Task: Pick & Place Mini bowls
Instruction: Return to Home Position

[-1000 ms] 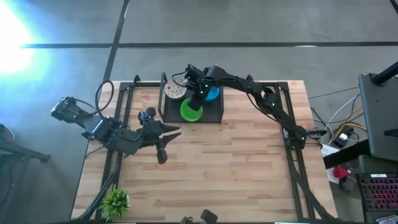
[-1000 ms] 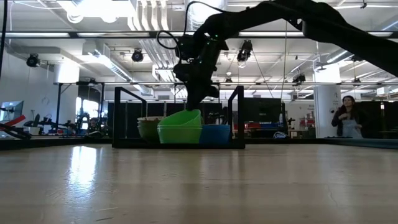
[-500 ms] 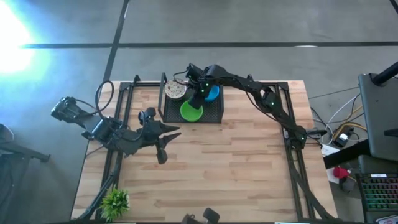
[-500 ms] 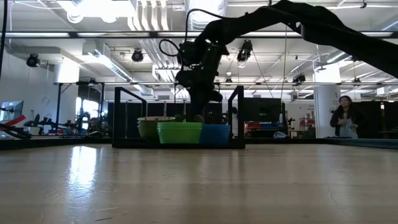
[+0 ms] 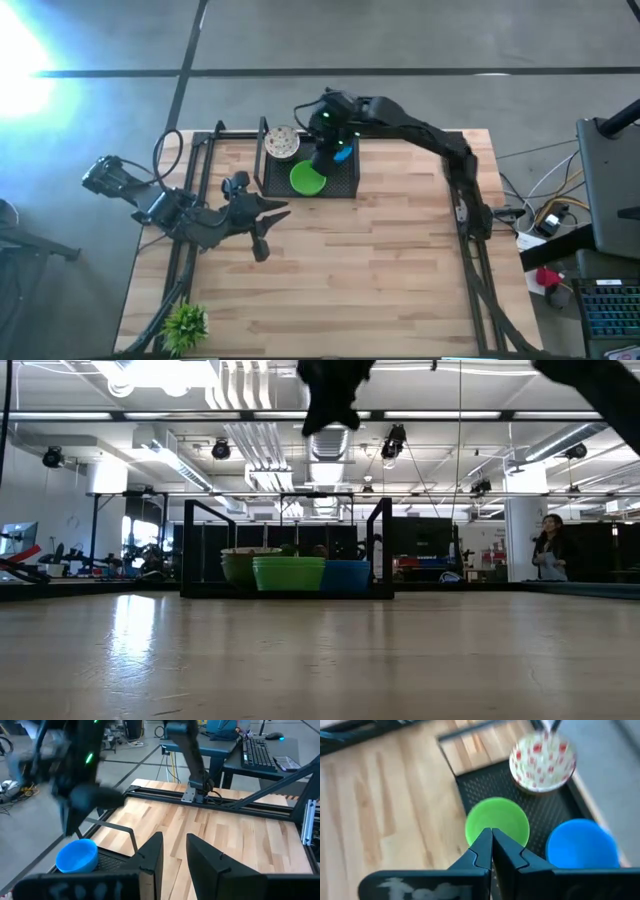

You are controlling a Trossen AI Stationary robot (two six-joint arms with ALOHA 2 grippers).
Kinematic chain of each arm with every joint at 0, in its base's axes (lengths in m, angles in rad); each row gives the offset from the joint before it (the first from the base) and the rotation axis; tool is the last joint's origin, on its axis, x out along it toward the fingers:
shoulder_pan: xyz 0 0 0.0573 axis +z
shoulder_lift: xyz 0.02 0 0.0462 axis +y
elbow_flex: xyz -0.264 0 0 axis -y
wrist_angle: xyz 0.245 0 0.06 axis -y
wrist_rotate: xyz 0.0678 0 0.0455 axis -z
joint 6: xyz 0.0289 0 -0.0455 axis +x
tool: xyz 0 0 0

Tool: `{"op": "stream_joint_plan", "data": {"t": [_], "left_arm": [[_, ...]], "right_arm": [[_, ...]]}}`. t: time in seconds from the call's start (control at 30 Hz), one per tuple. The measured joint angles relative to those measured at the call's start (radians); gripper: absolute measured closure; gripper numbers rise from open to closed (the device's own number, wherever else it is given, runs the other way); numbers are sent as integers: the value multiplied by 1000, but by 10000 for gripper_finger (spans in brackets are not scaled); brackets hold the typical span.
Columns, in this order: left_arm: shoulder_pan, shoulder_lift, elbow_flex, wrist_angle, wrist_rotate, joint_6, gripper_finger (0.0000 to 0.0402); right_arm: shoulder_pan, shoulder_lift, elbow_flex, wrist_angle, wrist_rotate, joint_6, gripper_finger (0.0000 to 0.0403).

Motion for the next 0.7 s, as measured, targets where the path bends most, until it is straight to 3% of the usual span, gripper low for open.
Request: {"op": "stream_joint_plan", "data": {"t": [0.33,0.7], "left_arm": [[2,-77,0,0,0,67,395],[3,-173,-2,-36,37,222,401]], "right_arm": [[261,-246,-2,-26,170,-17,394],[537,-389,-8,-58,207,-13,394]]}}
